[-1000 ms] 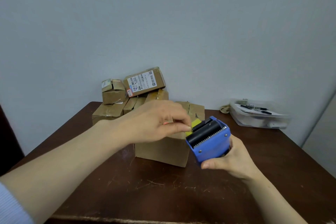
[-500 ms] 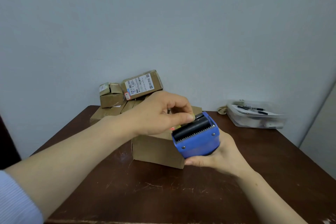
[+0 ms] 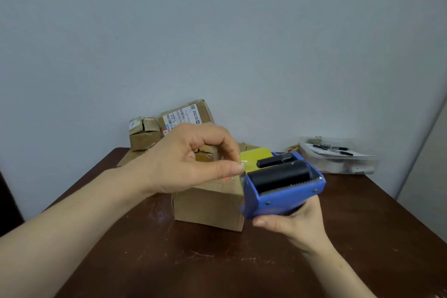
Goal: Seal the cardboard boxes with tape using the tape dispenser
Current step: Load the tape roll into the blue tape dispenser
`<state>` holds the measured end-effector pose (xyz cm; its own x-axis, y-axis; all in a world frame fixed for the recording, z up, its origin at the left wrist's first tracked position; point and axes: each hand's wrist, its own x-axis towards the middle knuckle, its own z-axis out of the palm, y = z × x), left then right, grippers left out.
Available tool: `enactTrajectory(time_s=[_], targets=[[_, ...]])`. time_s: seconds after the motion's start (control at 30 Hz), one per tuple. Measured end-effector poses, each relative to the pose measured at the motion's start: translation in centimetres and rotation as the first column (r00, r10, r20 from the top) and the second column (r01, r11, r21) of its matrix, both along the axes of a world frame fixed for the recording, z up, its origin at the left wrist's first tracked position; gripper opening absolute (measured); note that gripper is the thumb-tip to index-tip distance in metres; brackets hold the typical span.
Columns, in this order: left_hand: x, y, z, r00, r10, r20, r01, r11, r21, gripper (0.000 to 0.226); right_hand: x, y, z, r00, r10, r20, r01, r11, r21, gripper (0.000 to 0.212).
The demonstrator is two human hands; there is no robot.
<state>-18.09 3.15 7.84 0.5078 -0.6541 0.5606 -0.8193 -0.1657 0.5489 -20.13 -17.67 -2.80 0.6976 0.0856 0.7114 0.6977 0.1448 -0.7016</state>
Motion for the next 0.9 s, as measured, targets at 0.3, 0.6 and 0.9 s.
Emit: enactTrajectory(time_s=[0.3, 0.6, 0.9], targets=[[-0.6, 0.4, 0.4, 0.992, 0.008, 0.124, -0.020, 0.995, 0.095, 0.006, -0.3, 0.9, 0.8, 1.000, -0.025, 0.018, 0.024, 1.000, 0.017, 0.047], [-1.3, 0.5, 0.1, 0.988, -0.051, -0.143, 0.057, 0.998, 0.035, 0.010, -0.9, 0.5, 1.8, 0.996, -0.077, 0.051, 0.082, 0.992, -0.098, 0.055], [-1.8, 0.7, 1.1, 0.997, 0.020, -0.069, -0.012, 0.993, 0.119, 0.018, -0.6, -0.2, 2.4, 0.974, -0.225, 0.023, 0.217, 0.904, -0.368, 0.061]])
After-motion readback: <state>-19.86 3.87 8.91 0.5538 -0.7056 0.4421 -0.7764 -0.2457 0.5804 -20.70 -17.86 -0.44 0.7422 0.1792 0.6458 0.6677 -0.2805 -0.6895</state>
